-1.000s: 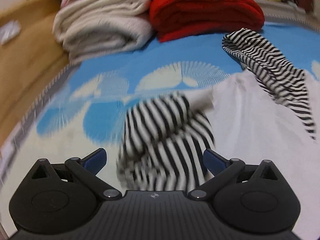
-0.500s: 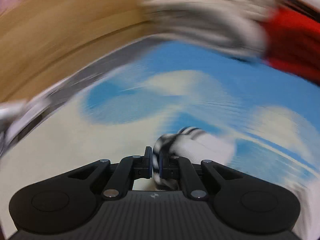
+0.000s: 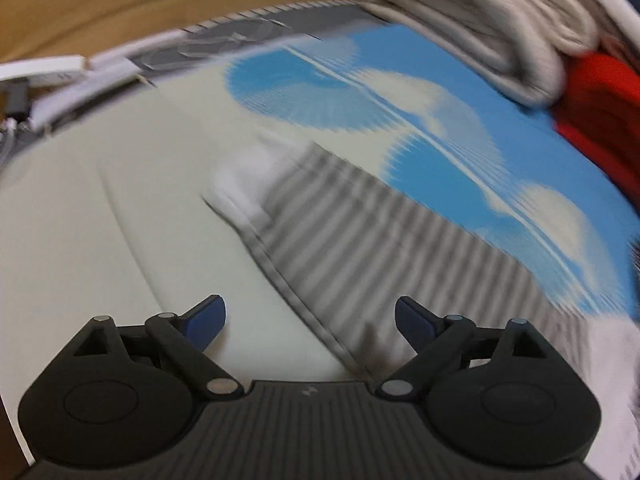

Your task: Fold small clothes

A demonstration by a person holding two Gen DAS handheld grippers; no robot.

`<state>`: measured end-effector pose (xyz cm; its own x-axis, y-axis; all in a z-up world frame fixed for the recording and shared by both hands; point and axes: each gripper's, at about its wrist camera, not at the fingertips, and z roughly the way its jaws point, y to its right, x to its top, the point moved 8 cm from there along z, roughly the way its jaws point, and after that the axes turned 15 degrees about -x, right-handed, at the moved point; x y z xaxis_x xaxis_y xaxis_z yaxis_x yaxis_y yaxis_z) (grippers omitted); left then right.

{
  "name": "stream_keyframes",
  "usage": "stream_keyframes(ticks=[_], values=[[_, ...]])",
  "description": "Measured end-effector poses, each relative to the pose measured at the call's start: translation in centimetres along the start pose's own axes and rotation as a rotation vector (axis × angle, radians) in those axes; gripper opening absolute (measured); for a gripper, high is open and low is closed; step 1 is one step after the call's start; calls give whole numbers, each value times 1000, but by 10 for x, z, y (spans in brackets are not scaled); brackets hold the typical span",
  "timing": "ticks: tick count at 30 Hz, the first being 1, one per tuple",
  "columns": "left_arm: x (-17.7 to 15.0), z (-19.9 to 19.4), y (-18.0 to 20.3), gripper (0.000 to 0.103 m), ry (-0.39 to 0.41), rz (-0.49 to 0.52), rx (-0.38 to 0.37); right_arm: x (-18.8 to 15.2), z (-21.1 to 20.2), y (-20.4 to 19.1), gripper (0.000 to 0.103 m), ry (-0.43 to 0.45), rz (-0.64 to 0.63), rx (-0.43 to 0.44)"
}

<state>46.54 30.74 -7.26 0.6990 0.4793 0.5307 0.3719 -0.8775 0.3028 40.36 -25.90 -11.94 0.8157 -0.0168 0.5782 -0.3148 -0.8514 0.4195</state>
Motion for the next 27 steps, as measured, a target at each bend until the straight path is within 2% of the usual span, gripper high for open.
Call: stream_keyframes(ticks=[2, 5, 7, 9, 11, 13, 15, 18, 19, 23, 27], values=[[-32, -17, 24, 103, -20, 37, -65, 4, -9, 7, 76, 30, 33, 10], [-85, -47, 59, 103, -74, 161, -117, 6, -30, 18, 76, 44, 107, 68], [-119, -74, 75, 103, -76, 220, -148, 0, -52, 20, 78, 38, 152, 128], [-160, -106, 87, 103, -53, 275, -197, -8, -78, 19, 80, 46, 161, 175], [-197, -132, 93, 103, -8, 371, -226, -27, -105, 24, 85, 85, 189, 201], [-231, -152, 95, 103, 39, 421, -218, -55, -122, 30, 86, 98, 229, 226], [-251, -168, 101, 103, 88, 432, -299, -94, -130, 32, 87, 70, 259, 271], [-283, -177, 98, 103, 94, 446, -240, -147, -124, 32, 86, -41, 267, 247], [-293, -179, 97, 103, 85, 436, -245, -157, -124, 32, 86, -57, 264, 233], [-327, -196, 102, 103, 101, 464, -251, -169, -144, 35, 86, 38, 225, 177], [-349, -215, 110, 103, 122, 544, -250, -176, -161, 47, 86, 88, 270, 185]])
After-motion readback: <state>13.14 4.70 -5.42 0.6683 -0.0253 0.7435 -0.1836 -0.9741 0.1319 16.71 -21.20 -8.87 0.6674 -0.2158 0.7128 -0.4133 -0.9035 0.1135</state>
